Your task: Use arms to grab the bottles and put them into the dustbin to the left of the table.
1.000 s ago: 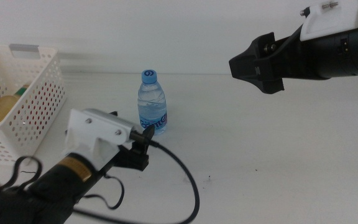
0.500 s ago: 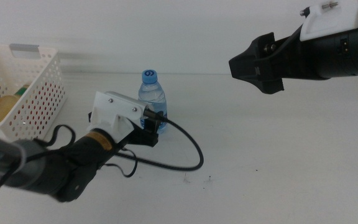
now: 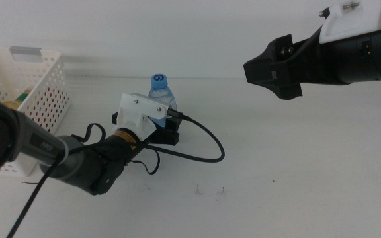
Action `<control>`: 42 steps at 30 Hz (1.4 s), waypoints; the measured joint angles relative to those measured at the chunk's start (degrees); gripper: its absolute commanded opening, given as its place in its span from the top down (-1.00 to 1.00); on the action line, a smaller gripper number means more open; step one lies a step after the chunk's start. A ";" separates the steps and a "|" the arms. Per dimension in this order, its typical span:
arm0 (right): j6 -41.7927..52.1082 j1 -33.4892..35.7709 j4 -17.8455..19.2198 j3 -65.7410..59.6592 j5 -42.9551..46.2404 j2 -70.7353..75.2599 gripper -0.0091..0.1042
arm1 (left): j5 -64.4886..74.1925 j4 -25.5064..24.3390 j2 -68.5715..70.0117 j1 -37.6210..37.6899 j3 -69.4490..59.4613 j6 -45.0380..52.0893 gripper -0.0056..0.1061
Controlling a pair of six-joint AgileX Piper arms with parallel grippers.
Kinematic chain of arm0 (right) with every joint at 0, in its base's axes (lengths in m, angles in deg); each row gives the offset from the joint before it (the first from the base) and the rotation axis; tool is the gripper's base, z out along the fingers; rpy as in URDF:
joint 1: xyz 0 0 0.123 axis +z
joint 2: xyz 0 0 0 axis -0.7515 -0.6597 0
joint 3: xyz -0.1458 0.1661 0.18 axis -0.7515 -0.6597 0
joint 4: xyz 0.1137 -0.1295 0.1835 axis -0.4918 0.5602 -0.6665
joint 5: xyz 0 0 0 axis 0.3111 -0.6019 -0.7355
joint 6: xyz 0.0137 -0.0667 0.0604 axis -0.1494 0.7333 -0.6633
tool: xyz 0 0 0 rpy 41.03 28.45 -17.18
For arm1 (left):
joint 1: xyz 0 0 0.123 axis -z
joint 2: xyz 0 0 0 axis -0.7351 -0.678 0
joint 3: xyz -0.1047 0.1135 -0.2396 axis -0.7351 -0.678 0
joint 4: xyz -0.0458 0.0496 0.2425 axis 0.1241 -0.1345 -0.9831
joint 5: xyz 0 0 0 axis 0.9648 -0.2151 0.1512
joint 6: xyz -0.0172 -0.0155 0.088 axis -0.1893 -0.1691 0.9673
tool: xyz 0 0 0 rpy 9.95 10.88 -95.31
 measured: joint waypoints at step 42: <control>0.00 0.00 0.00 0.00 0.00 0.00 -0.69 | 68.71 4.14 35.14 -5.18 12.79 2.56 0.93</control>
